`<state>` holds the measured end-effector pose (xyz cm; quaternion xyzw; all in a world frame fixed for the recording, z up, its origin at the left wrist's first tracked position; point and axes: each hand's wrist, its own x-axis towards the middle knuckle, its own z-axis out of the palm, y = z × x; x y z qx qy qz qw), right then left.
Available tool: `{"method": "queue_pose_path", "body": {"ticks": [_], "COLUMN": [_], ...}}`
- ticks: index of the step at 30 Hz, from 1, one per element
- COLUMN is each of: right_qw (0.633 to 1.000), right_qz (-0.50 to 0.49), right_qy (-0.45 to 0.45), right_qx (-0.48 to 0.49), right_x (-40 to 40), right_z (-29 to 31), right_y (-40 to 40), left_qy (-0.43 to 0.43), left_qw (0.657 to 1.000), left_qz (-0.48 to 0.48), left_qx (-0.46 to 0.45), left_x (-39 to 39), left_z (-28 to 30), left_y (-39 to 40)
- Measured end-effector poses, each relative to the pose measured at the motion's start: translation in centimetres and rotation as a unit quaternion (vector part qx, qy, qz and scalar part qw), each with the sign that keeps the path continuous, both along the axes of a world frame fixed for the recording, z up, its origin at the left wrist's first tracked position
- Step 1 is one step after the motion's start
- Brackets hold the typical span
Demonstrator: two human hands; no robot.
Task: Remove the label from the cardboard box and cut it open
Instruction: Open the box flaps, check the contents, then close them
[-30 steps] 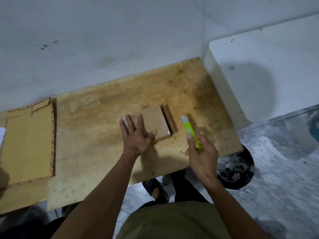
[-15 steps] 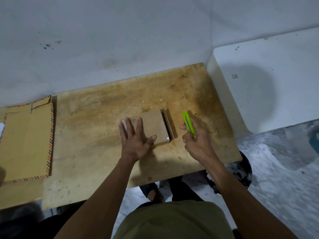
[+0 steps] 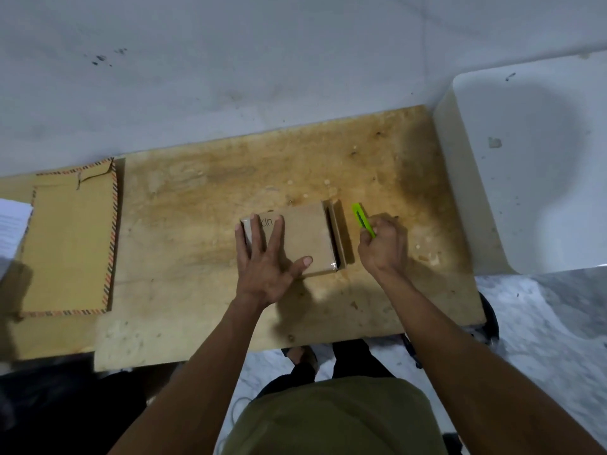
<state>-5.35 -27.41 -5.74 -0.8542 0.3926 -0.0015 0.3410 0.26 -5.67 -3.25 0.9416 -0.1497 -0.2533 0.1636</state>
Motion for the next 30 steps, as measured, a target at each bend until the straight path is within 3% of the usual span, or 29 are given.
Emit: {"method": "queue_pose_path", "body": {"ticks": [7,11,15,18,24,30], "right_qw": [0.995,0.994,0.979,0.975,0.994,0.986], "right_qz": [0.043,0.017,0.118,0.184,0.1,0.129], "right_qy": [0.018,-0.104,-0.166,-0.116,0.004,0.046], "right_qx": [-0.087,-0.02,-0.009,-0.05,0.036,0.099], "right_x": [-0.6,-0.9,-1.5,-1.3,-1.1,-1.6], "right_z": [-0.4,1.4,3.4,3.2,2.7,1.1], "right_y": [-0.3,1.3,4.1,5.5,4.7,4.3], "left_qy": [0.027,0.03,0.025,0.003,-0.085,-0.038], "left_qw": [0.999,0.999,0.999,1.0,0.982,0.949], "left_qz": [0.01,0.007,0.007,0.008,0.113,0.228], "left_qx": [0.028,0.031,0.029,0.009,-0.128,-0.215], "left_x": [0.3,0.4,0.3,-0.1,-0.5,-0.3], "left_z": [0.6,0.3,0.2,0.4,-0.5,-1.5], "left_y": [0.0,0.2,0.3,0.3,2.3,4.6]}}
